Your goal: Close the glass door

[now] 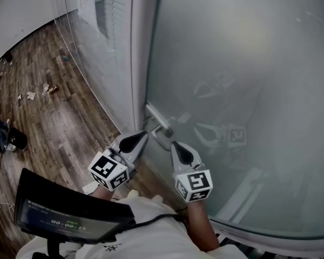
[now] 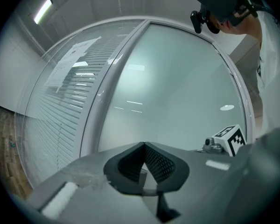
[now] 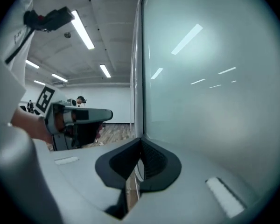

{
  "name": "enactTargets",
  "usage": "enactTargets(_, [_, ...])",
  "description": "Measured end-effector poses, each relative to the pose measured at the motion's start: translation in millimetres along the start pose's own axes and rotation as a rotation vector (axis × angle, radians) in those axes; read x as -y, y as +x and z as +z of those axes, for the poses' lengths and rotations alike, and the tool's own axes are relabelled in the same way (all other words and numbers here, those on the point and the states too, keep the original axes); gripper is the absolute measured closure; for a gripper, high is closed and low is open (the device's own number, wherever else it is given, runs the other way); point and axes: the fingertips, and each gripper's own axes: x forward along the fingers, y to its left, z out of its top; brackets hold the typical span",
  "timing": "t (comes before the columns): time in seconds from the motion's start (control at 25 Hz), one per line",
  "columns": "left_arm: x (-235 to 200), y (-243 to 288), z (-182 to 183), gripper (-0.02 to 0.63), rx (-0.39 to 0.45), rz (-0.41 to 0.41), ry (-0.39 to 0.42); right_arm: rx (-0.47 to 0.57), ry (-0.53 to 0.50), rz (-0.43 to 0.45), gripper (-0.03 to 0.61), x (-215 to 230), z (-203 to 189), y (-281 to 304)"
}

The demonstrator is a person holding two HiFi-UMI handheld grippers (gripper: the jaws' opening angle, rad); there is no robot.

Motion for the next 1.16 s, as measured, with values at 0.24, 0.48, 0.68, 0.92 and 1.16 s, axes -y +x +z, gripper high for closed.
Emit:
enactTargets(0.24, [2, -3, 1, 0.614, 0.011, -0.003, 0.002, 0.089, 0.086, 0.023, 0.571, -6, 9, -15])
enactTargets(0.48, [2, -5, -4, 0.614, 0.012, -0.003, -0.003, 0.074, 0.085, 0.007, 0.571, -3, 3, -16])
enactTargets(0.68, [0, -7, -7, 0.614, 0.012, -0.002, -0.007, 0.054, 0.074, -0.004, 0.571, -4, -3, -15])
enactTargets(0.92, [4, -9, -16, 0.614, 0.007, -0.015, -0.019, 0.038, 0.061, -0.027, 0.571, -5, -14, -21])
enactTargets(1.16, [-17, -6, -5, 0.614, 0.004, -0.041, -0.023, 0.017, 0.058, -0.048, 0.571, -9, -5, 0])
